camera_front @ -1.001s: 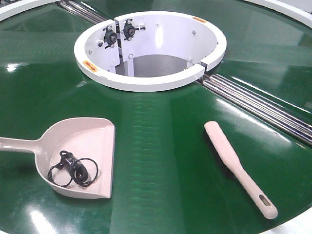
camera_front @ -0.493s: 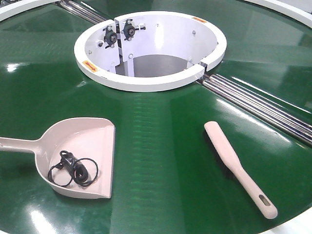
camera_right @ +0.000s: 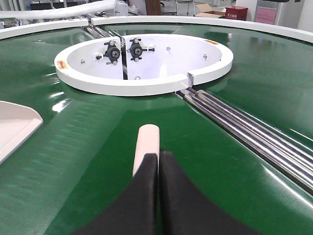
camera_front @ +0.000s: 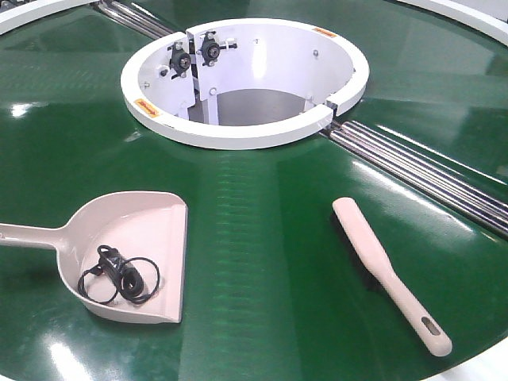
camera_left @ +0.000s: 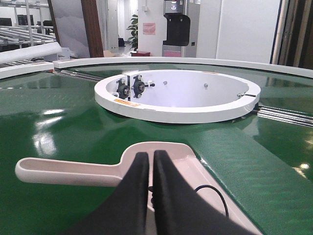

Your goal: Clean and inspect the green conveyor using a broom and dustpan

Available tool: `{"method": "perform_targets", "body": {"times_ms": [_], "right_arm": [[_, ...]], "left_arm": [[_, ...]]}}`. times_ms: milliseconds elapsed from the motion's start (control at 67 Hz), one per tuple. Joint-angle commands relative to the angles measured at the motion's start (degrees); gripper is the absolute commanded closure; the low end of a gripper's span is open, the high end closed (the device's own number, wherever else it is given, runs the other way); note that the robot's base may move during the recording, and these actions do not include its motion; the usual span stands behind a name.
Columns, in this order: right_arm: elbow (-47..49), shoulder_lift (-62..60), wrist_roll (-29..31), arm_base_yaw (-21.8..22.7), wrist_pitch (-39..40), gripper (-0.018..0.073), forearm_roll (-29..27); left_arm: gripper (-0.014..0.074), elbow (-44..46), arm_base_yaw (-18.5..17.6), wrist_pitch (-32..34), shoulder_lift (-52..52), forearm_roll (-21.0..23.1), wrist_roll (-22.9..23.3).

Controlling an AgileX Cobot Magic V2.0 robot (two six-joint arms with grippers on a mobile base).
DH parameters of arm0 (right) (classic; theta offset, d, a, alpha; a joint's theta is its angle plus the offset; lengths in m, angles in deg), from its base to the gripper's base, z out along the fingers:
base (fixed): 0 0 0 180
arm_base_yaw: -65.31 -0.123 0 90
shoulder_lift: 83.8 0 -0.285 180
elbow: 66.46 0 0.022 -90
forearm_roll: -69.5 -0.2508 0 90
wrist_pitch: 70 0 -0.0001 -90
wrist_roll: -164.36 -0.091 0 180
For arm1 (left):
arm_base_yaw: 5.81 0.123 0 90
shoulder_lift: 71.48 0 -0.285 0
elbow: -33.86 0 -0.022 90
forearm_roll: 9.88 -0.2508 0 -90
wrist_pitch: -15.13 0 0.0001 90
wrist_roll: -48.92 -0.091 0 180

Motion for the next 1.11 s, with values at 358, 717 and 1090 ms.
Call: {"method": "perform_targets", "body": {"times_ms": [358, 717, 1090], "right_arm": [[1.6, 0.5, -2.4, 7.2, 4.2, 0.0569, 7.4], [-12.2, -7.8, -5.8, 11.6, 16.5, 0.0569, 8.5], [-17.0, -8.6, -9.9, 11.3, 22.3, 0.0569, 9.3]], "left_arm": [[0.0603, -1.6, 0.2, 4.0, 0.9, 0.0, 0.5], [0.0603, -1.6, 0.2, 4.0, 0.9, 0.0, 0.5], [0.0603, -1.6, 0.2, 4.0, 0.9, 0.0, 0.5]]}}
